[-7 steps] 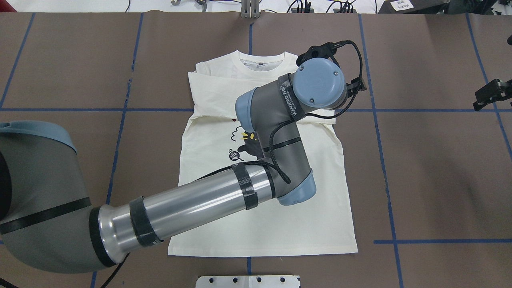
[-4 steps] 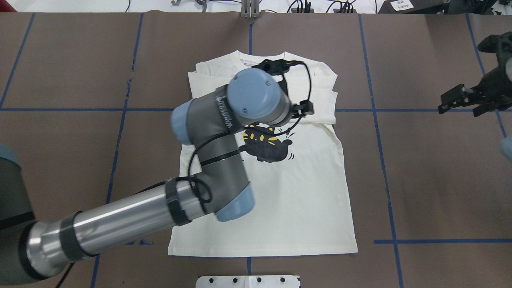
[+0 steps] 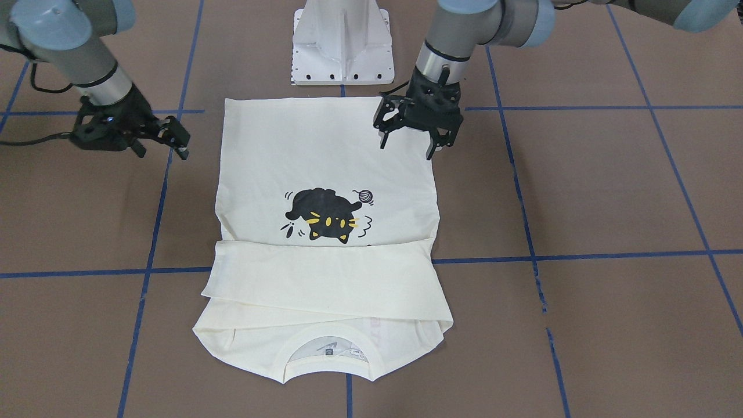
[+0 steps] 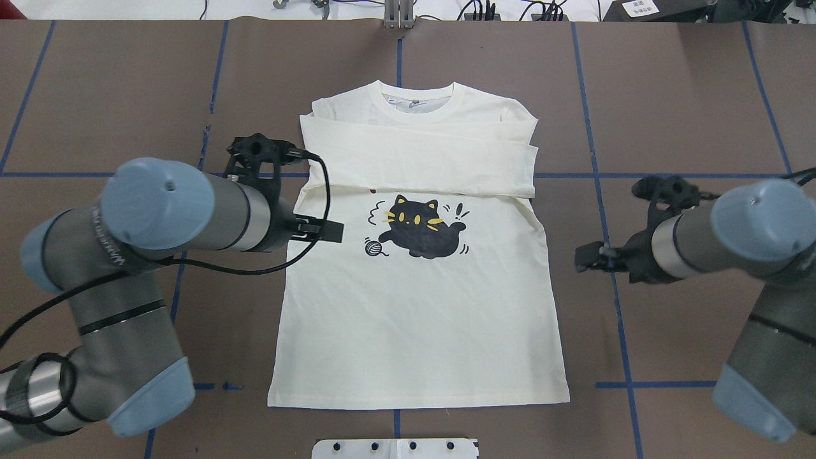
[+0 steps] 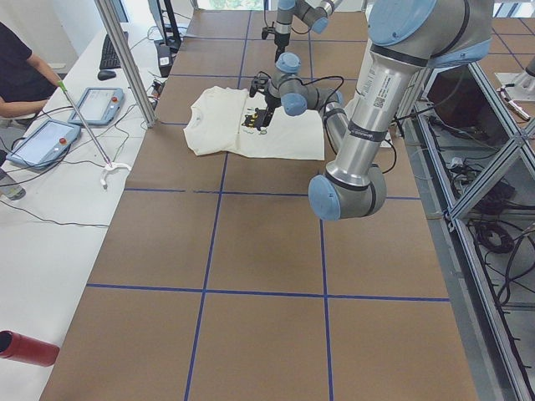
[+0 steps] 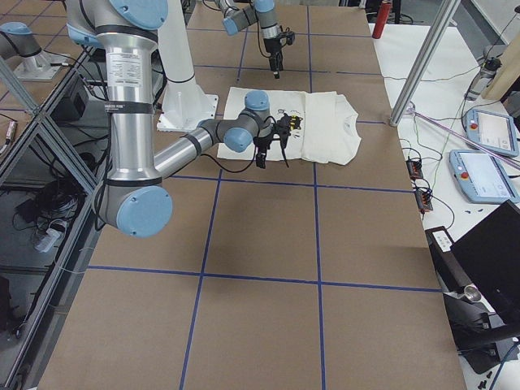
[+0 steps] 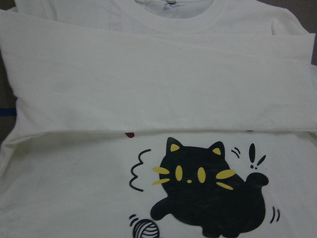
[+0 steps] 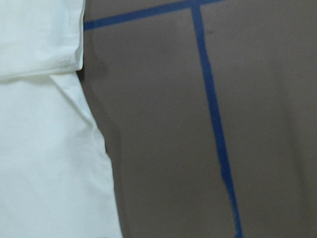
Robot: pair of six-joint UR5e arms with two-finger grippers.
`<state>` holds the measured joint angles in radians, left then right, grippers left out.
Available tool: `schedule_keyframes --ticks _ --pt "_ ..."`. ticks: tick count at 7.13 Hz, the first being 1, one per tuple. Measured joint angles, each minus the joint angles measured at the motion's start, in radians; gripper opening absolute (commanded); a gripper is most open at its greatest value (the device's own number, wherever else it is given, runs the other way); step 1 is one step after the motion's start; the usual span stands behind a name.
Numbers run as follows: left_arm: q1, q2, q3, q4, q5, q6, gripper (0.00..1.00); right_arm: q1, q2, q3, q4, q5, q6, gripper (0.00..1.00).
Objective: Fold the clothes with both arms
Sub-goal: 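Release the sleeve and move both grippers to the shirt's side edges, then lower both grippers to the hem corners nearest the robot and grasp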
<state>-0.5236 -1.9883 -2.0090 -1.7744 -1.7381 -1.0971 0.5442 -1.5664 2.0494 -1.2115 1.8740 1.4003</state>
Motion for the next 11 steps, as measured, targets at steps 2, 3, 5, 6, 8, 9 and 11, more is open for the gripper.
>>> schedule_keyframes --ticks 2,3,5,6,8,9,11 --pt "-0.002 0.084 -0.095 0.005 -0.001 0.014 1.0 -0.248 -0.032 0.022 0.058 -0.205 0.184 1.0" --pt "-0.002 0.091 -0.105 0.005 -0.001 0.014 1.0 -0.308 -0.038 0.023 0.063 -0.249 0.216 1.0" --pt "-0.002 0.09 -0.112 0.004 -0.002 0.015 1.0 -0.36 -0.04 0.02 0.051 -0.275 0.233 0.98" --pt "-0.002 0.09 -0.115 0.004 -0.002 0.015 1.0 -0.368 -0.037 0.018 0.037 -0.276 0.235 0.92" --pt "-0.003 0.091 -0.121 0.004 -0.002 0.016 1.0 -0.377 -0.029 0.017 0.019 -0.273 0.237 0.46" --pt "-0.004 0.093 -0.124 0.004 -0.002 0.016 1.0 -0.38 -0.025 0.017 0.016 -0.27 0.24 0.31" --pt "-0.005 0.094 -0.126 0.004 -0.001 0.016 1.0 -0.385 -0.024 0.017 0.015 -0.267 0.242 0.12"
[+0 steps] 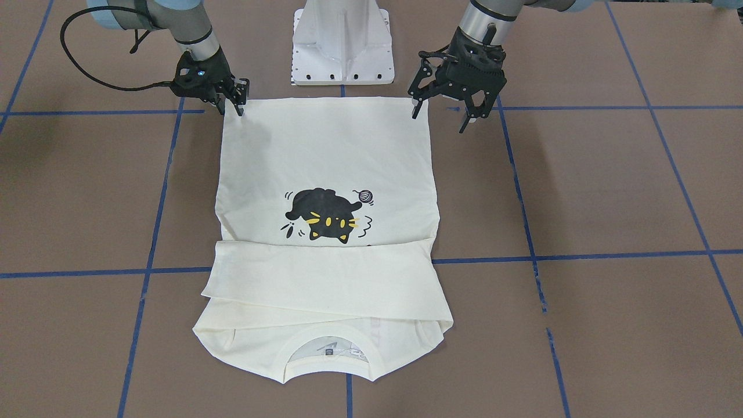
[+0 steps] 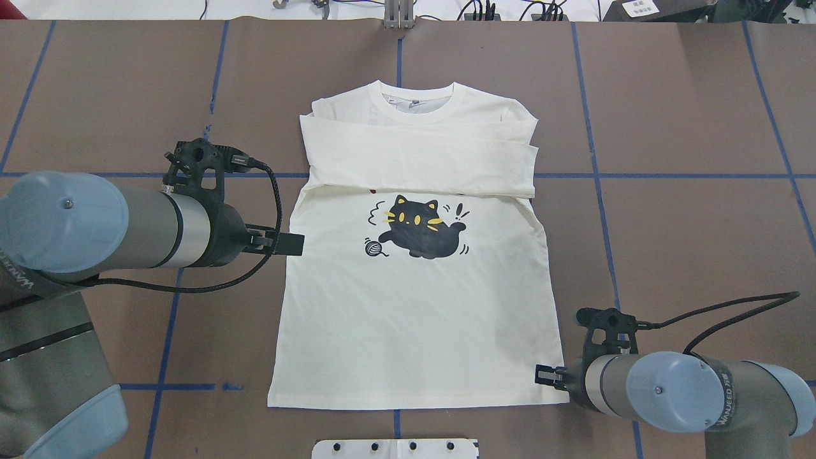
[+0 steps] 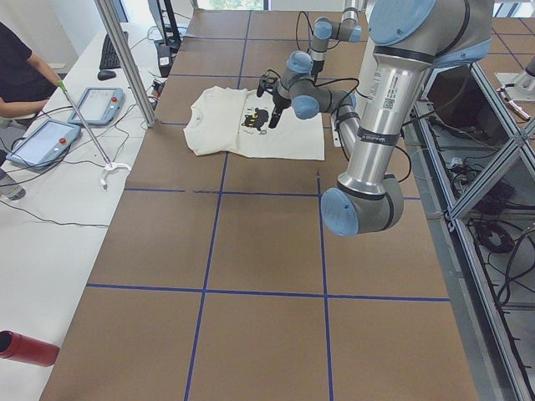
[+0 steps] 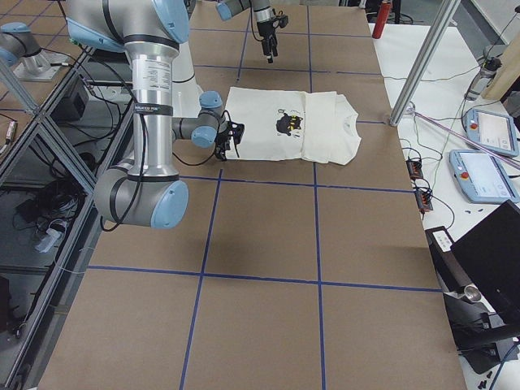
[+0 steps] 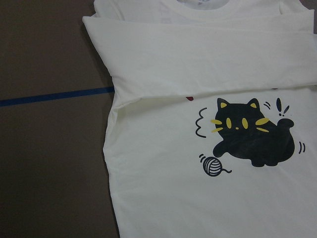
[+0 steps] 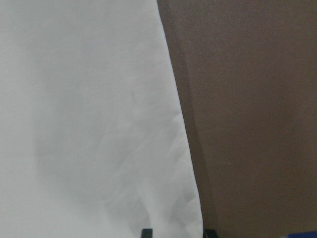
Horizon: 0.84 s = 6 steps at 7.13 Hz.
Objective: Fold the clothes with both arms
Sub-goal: 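Lower both grippers to the hem corners nearest the robot and grasp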
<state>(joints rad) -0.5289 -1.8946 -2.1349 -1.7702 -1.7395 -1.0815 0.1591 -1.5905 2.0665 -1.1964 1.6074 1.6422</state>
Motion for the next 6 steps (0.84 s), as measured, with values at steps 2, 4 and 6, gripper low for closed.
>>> schedule_keyframes --ticks 2,4,6 --pt "0.0 0.0 0.0 0.0 0.0 0.0 1.0 -0.002 0.0 0.0 0.0 0.004 -0.001 0.0" --pt "0.001 0.004 0.005 0.001 -0.001 -0.011 1.0 -0.002 -0.001 0.006 0.001 0.005 0.0 0.0" --pt "0.021 0.047 0.02 -0.007 -0.052 -0.19 1.0 0.003 -0.001 0.03 0.006 -0.005 0.023 0.0"
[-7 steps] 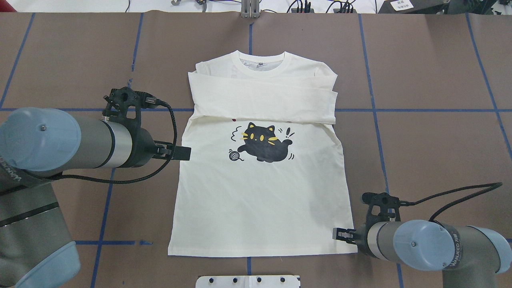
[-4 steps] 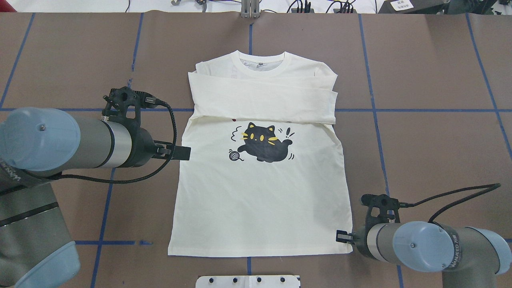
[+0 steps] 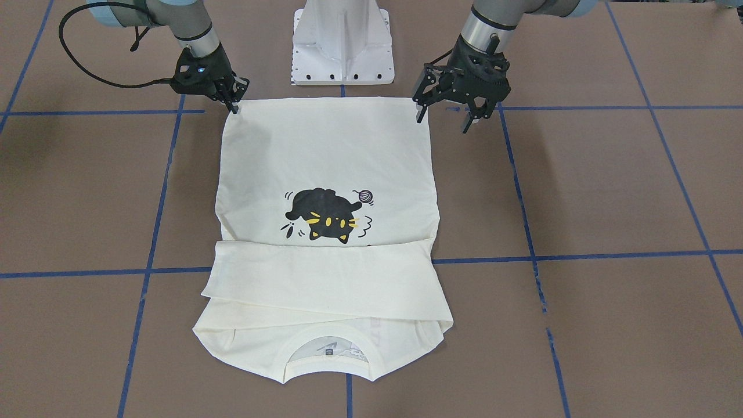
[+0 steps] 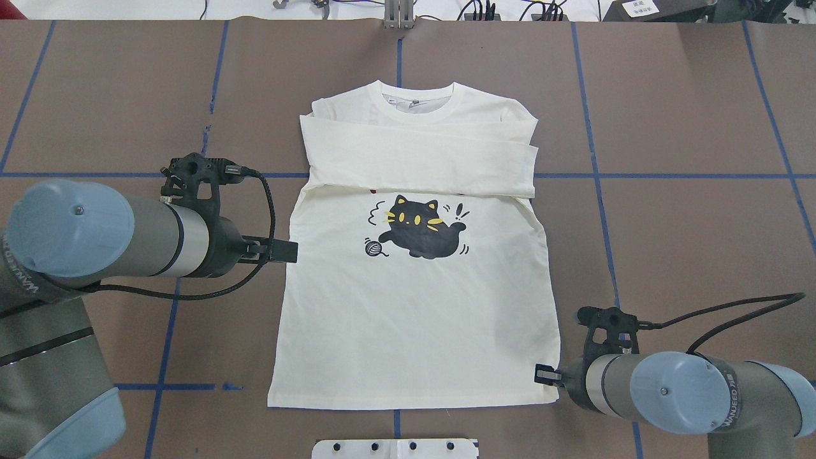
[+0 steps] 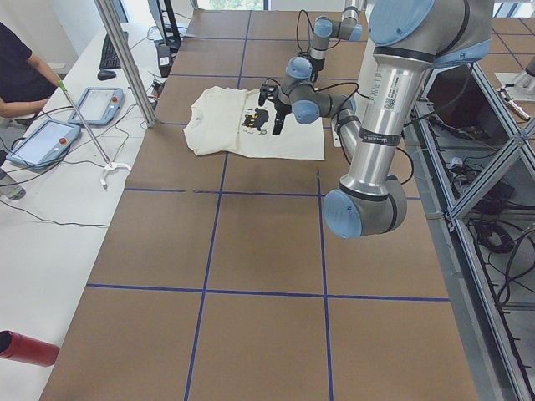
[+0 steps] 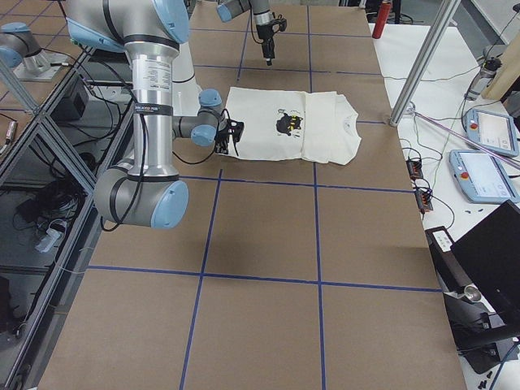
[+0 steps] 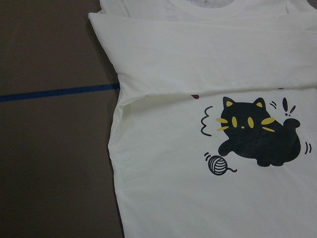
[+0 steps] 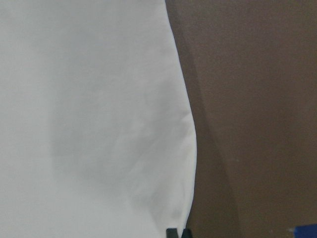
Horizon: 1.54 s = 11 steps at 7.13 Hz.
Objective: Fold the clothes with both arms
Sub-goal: 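Lower both grippers to the hem corners nearest the robot and grasp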
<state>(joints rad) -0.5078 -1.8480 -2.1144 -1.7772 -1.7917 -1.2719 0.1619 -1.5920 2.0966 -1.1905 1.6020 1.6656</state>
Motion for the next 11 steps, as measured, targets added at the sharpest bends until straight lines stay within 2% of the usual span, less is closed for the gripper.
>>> schedule_keyframes --ticks 1,3,5,7,8,10,11 --pt "0.042 0.021 0.001 -0.004 -0.007 -0.134 1.0 0.002 0.0 0.018 0.003 -0.001 0.007 0.0" --pt "0.2 0.039 0.006 0.0 0.071 -0.343 0.99 0.004 0.0 0.049 0.007 0.0 0.011 0.0" --pt "0.298 0.043 0.041 0.006 0.15 -0.419 0.99 0.008 0.002 0.076 0.008 0.007 0.01 0.0" --pt "0.329 0.044 0.083 0.007 0.183 -0.434 0.97 0.011 0.003 0.089 0.009 0.01 0.01 0.0" --pt "0.334 0.044 0.098 0.007 0.187 -0.437 0.92 0.012 0.004 0.091 0.009 0.01 0.01 0.0" --pt "0.34 0.052 0.11 0.007 0.188 -0.438 0.75 0.014 0.004 0.091 0.009 0.011 0.01 0.0" --pt "0.341 0.056 0.11 0.008 0.187 -0.438 0.72 0.014 0.004 0.092 0.009 0.012 0.01 0.0"
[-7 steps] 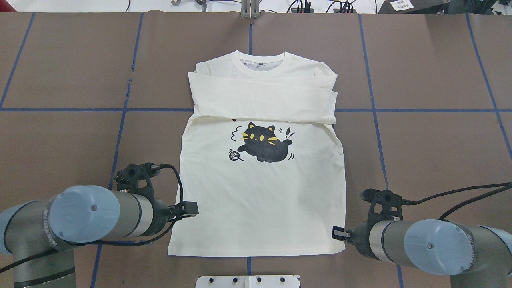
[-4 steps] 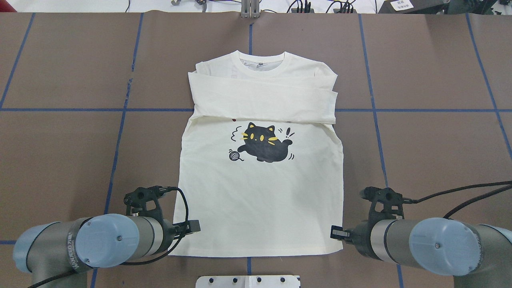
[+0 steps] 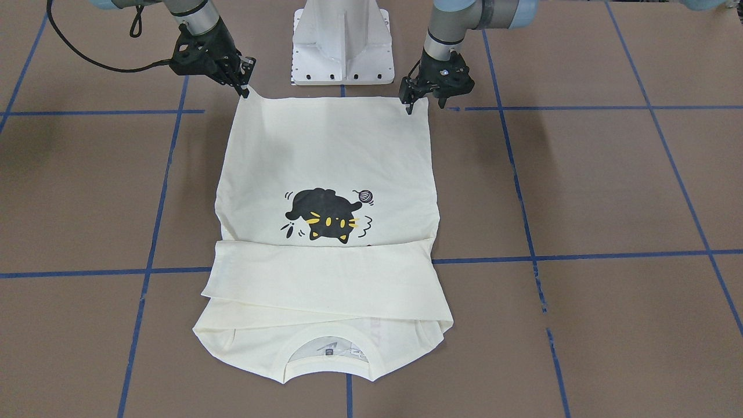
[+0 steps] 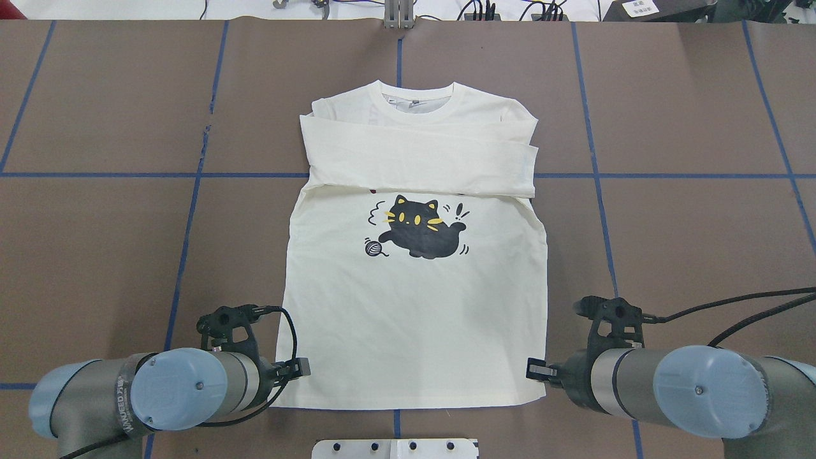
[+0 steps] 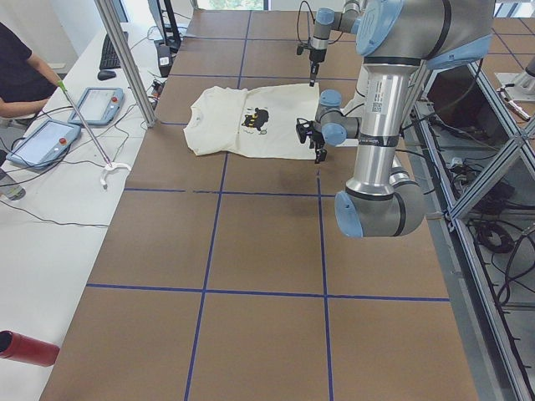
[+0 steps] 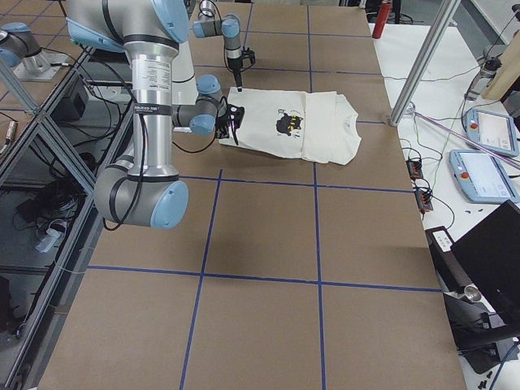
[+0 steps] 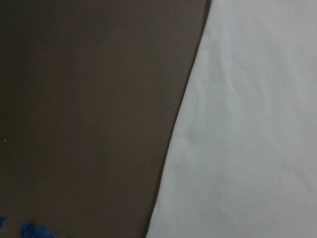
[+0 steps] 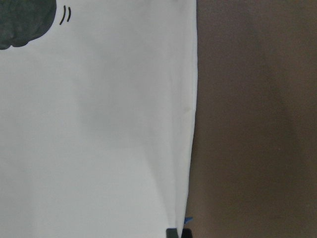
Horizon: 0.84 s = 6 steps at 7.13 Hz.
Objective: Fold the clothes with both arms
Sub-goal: 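Lower both grippers to the hem corners nearest the robot and grasp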
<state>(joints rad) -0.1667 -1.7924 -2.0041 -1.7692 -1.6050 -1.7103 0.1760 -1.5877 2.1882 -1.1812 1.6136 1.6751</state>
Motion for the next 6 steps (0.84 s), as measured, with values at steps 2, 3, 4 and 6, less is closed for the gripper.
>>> schedule_keyframes --ticks 2,3,4,6 --pt "0.004 0.002 0.002 0.001 -0.002 0.001 0.72 0.002 0.0 -0.001 0.0 0.002 0.0 0.0" --pt "0.013 0.002 0.002 0.002 -0.002 0.001 0.72 0.004 0.0 -0.001 0.0 0.003 0.0 0.0" --pt "0.023 0.002 0.002 0.005 -0.002 0.001 0.72 0.006 0.0 -0.001 0.0 0.004 0.0 0.0" --pt "0.035 0.0 -0.002 0.024 -0.003 0.001 0.62 0.013 0.0 -0.001 0.0 0.01 0.0 0.0"
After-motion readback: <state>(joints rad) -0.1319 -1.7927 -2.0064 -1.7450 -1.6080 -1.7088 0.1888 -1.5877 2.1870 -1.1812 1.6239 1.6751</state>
